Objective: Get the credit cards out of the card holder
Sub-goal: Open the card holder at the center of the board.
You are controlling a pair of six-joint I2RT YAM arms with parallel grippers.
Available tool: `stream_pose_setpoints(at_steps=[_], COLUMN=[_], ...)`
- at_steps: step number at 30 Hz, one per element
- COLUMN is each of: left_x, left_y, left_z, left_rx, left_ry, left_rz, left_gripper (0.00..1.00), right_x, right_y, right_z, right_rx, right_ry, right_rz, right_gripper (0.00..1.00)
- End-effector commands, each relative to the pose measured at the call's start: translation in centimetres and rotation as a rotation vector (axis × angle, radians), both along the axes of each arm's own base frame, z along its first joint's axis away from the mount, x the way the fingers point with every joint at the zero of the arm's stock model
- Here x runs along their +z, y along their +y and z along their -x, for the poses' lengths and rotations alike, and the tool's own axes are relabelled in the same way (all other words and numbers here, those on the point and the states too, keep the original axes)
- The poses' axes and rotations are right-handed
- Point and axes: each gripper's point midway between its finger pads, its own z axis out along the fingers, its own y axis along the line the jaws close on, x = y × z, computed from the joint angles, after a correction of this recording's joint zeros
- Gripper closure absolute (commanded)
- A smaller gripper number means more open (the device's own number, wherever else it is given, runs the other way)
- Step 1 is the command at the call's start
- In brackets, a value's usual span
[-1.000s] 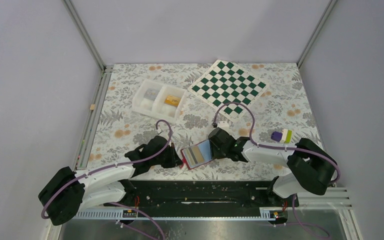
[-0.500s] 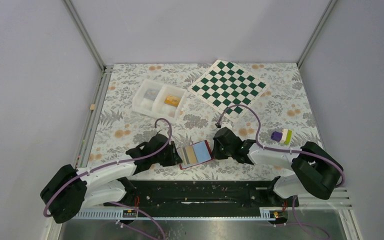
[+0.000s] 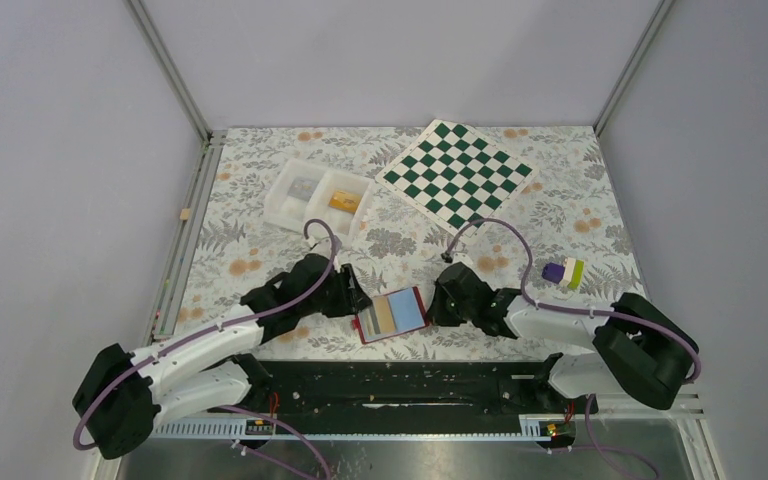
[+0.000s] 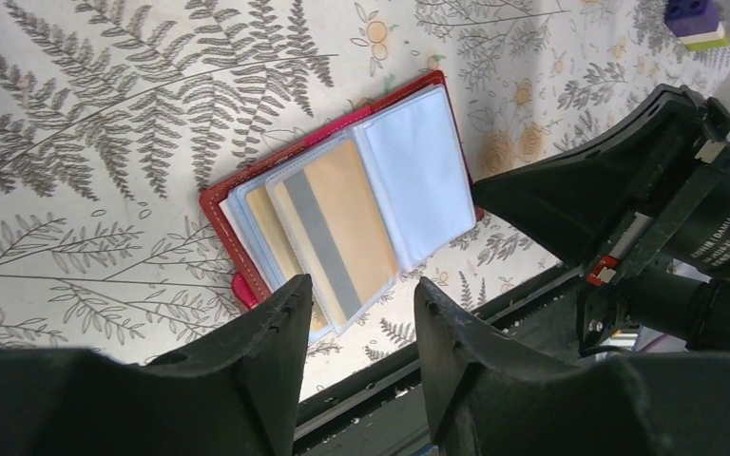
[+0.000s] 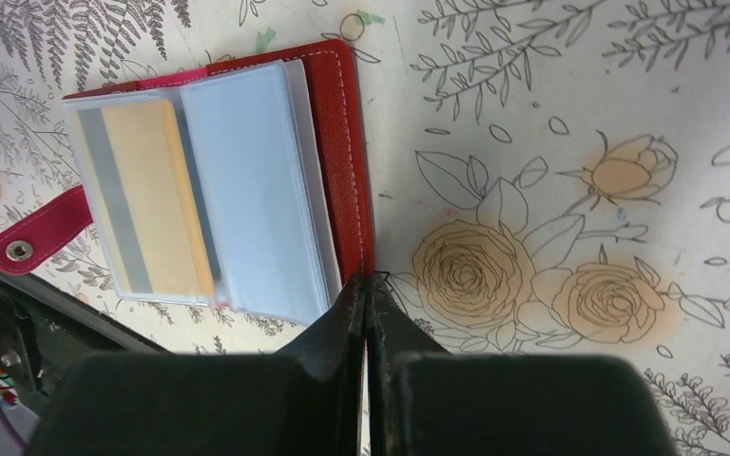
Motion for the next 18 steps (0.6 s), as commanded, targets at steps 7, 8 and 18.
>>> stream_pose_setpoints(at_steps=[7,8,18], left_x=[0.5,-0.1,-2.2], left_y=[-3.7,-3.7,-3.2], left_z=[-0.1,0.0,0.2], left_rx=[-0.119,-0.118,-0.111], left_ry=[-0.014,-0.002,0.014], left_rz=[0.147,0.14,0.111], left_gripper=[0.63,0.65,0.69], right_x=[1.1,1.1,6.4], right_y=[-0.7,-0.8,-1.8], right_z=[0.8,0.8,0.6], right_rx=[-0.115,-0.119,-0.113], right_ry=[0.005,0.003,-0.07], right_rz=[-0.12,-0.121,-0.126], right_gripper=[1.0,1.0,0.68])
